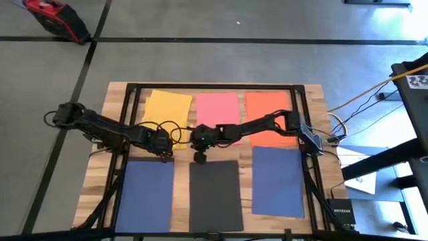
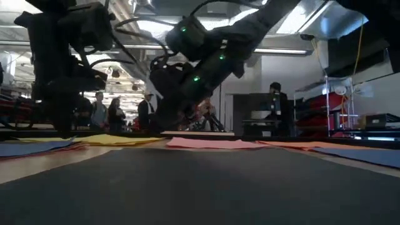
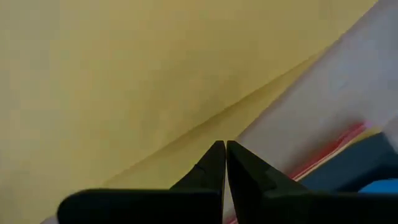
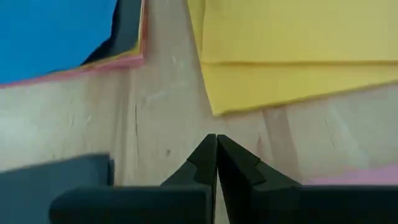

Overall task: Organize paper
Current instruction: Stack the yellow paper on the top of the yellow paper

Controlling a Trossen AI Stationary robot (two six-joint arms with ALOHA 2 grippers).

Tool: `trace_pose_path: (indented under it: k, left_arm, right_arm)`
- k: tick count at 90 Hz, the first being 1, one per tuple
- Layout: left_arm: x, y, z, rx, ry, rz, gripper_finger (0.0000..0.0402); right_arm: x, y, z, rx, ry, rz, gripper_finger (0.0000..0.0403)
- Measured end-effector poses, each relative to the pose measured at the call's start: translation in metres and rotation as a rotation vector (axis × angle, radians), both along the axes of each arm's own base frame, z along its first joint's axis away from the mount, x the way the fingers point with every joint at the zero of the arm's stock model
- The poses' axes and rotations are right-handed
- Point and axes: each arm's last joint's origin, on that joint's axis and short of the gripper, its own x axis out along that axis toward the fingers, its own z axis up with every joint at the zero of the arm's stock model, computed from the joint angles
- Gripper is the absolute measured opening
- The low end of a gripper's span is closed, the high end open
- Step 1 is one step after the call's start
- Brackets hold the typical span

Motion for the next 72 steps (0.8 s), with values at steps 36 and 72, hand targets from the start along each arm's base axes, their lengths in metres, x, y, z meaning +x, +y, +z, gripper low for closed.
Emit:
trace_pose_path:
  k: [36, 72]
  left_arm:
    - [0.002, 0.0, -0.002, 0.002, -0.03, -0.019, 0.0]
    - [0.009, -0.001, 0.0, 0.007, -0.1, -0.026, 0.0]
  right_arm:
    - [0.012, -0.012, -0.021, 0.04, 0.0, 0.005, 0.0]
    - [0.014, -0.023, -0.026, 0.064, -0.043, 0.001, 0.0]
